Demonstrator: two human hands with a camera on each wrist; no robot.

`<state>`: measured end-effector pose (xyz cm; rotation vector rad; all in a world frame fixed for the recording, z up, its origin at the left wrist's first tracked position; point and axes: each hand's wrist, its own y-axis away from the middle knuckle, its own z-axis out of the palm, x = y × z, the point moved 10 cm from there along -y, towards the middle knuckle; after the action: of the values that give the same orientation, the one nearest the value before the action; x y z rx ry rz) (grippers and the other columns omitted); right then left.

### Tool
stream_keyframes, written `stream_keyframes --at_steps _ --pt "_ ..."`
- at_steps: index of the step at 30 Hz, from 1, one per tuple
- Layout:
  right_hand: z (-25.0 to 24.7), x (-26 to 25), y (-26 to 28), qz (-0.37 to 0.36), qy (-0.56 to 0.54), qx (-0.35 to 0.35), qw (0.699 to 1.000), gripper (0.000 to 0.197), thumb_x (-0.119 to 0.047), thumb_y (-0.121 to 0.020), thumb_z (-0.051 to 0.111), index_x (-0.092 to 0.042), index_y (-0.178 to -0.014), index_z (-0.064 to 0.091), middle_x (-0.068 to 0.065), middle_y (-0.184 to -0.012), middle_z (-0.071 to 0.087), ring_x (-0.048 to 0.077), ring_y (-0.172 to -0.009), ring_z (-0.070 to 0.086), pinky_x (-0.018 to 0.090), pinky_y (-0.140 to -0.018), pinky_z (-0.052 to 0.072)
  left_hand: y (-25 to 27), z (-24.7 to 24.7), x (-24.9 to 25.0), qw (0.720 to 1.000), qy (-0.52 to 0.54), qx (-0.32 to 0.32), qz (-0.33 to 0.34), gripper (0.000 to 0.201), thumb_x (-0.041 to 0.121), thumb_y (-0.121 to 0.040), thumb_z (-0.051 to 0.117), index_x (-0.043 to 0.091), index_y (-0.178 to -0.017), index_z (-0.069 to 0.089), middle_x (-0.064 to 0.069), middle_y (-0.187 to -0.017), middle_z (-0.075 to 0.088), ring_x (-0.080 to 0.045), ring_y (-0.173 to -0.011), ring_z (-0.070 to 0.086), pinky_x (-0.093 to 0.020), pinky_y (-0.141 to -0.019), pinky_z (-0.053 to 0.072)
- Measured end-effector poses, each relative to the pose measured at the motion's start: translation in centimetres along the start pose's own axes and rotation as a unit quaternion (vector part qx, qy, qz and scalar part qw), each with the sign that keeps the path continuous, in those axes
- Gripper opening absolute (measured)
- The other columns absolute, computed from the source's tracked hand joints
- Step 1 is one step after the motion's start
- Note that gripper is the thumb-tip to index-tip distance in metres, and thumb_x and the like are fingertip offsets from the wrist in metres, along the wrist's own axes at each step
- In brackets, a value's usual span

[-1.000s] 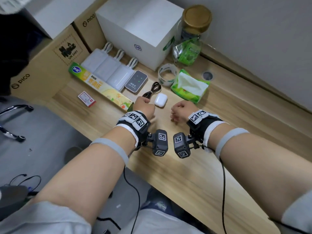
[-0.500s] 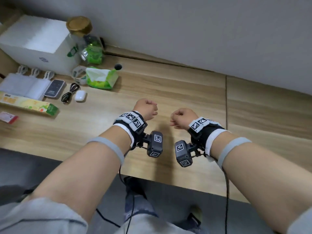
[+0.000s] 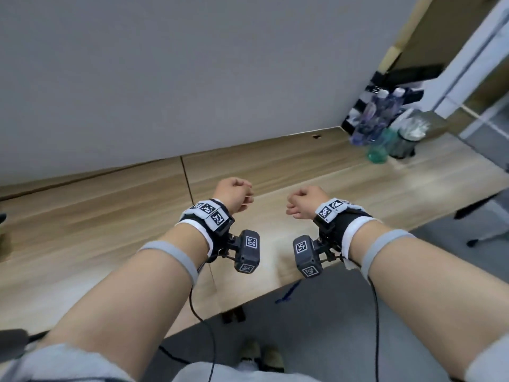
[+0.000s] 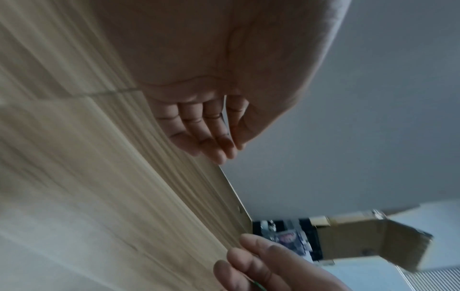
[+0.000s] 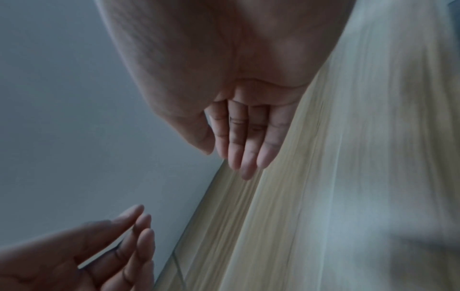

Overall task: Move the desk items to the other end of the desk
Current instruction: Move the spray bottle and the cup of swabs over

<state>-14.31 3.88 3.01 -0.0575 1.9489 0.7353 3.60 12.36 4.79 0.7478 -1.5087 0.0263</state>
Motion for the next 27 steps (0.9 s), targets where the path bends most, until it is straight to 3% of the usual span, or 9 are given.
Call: stream_keyframes --at_steps 4,11,14,20,22,24,27 --pt "-8.2 1.5 0.4 0.019 -0.038 0.07 0.997 0.012 -0.005 -0.097 0.047 -0.011 -0.087 0.05 0.011 -0.078 0.058 0.019 -0.061 0.059 0.025 -0.057 0.045 -1.1 8.2 3.7 0.997 -0.029 -0.062 0.039 0.022 0.001 -0.096 0.046 0.015 -0.086 0.058 0.0 -0.077 0.064 -0.013 -0.062 0.06 -0.025 -0.062 0.045" --pt "-20.7 5.1 0.6 0.019 -0.038 0.139 0.989 0.012 -0.009 -0.095 0.051 -0.011 -0.086 0.058 0.006 -0.076 0.064 0.019 -0.066 0.066 0.028 -0.065 0.053 -2.3 21.2 5.6 0.989 -0.055 -0.132 0.036 0.02 0.003 -0.095 0.047 0.015 -0.085 0.06 -0.003 -0.083 0.065 -0.015 -0.066 0.063 -0.025 -0.063 0.046" --pt "-25.9 6.7 -1.2 0.013 -0.047 0.156 0.987 0.015 -0.009 -0.094 0.052 -0.013 -0.083 0.061 0.007 -0.077 0.065 0.023 -0.069 0.067 0.028 -0.063 0.053 -4.0 26.3 6.3 0.989 -0.076 -0.125 0.035 0.02 0.004 -0.096 0.048 0.016 -0.084 0.06 -0.004 -0.085 0.066 -0.015 -0.068 0.063 -0.026 -0.065 0.046" --pt "-37.4 11.5 -7.3 0.022 -0.049 0.156 0.986 0.018 -0.008 -0.092 0.053 -0.013 -0.077 0.061 0.01 -0.08 0.067 0.017 -0.062 0.066 0.028 -0.064 0.054 -8.6 39.1 7.1 0.99 -0.092 -0.101 0.018 0.02 0.006 -0.097 0.048 0.017 -0.083 0.059 -0.004 -0.085 0.065 -0.014 -0.069 0.062 -0.025 -0.063 0.045" --pt "-41.9 13.0 -9.0 0.031 -0.039 0.145 0.988 0.013 -0.008 -0.092 0.053 -0.009 -0.086 0.064 0.01 -0.081 0.068 0.017 -0.063 0.066 0.028 -0.066 0.055 -9.9 43.5 7.2 0.993 -0.084 -0.086 -0.005 0.018 0.005 -0.097 0.05 0.016 -0.085 0.058 -0.004 -0.086 0.064 -0.015 -0.071 0.061 -0.025 -0.063 0.045" --pt "-46.1 14.3 -10.5 0.043 -0.033 0.127 0.99 0.011 -0.01 -0.093 0.054 -0.007 -0.094 0.065 0.009 -0.083 0.067 0.018 -0.066 0.066 0.03 -0.068 0.055 -10.7 47.7 7.2 0.994 -0.071 -0.079 -0.032 0.012 0.005 -0.095 0.053 0.014 -0.091 0.058 -0.003 -0.085 0.061 -0.013 -0.07 0.059 -0.025 -0.062 0.046" --pt "-51.6 14.8 -13.5 0.05 -0.009 0.1 0.994 0.007 -0.013 -0.093 0.057 -0.011 -0.09 0.063 0.01 -0.088 0.067 0.019 -0.068 0.065 0.034 -0.074 0.055 -12.3 51.8 7.4 0.996 -0.047 -0.057 -0.057 0.013 0.004 -0.093 0.059 0.011 -0.104 0.057 -0.005 -0.093 0.06 -0.015 -0.078 0.058 -0.027 -0.066 0.049"
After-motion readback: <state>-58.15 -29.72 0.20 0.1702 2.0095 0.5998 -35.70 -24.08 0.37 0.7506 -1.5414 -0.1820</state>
